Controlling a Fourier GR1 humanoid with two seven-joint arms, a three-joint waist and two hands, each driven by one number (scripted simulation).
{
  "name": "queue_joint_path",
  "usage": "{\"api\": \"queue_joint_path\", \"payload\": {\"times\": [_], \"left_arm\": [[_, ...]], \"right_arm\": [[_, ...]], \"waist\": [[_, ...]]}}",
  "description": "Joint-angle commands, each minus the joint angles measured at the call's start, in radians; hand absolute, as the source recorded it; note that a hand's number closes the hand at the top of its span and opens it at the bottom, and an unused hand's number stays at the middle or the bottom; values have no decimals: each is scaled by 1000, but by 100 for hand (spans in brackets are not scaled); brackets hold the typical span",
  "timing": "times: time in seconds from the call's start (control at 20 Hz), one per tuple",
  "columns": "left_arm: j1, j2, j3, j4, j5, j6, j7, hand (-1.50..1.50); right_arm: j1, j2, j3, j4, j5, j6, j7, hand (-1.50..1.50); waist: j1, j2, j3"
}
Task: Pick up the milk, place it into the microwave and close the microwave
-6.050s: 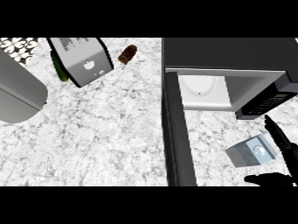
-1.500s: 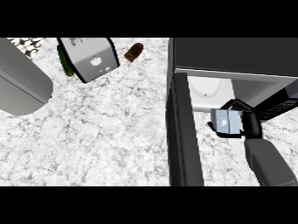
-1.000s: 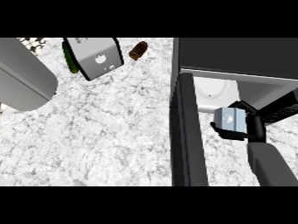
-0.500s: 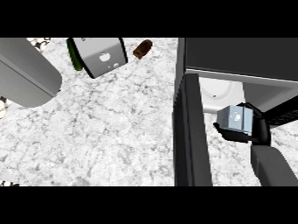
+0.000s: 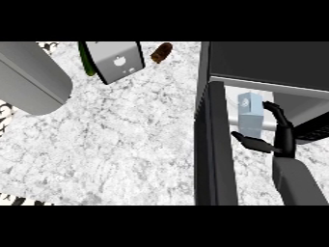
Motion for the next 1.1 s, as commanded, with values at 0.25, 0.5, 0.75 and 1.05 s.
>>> {"api": "queue_joint_path", "payload": {"times": [0.25,0.5,0.75,1.05], "left_arm": [[-39,24,-2,13,3,6,27,-150],[-59,31,-18,17,19,11,47,-150],[-78,49,-15,33,12,6,59,-150],[-90,49,-25,44,10,21,83,-150]], "right_arm": [[-254,-59,90,51,109,-85,266,-150],[-272,-15,100,42,105,-160,317,-150],[-285,25,121,14,98,-204,337,-150],[-411,3,114,34,80,-207,431,-150]], "waist": [[82,10,-9],[75,10,-6],[81,7,-5],[32,0,-3]]}}
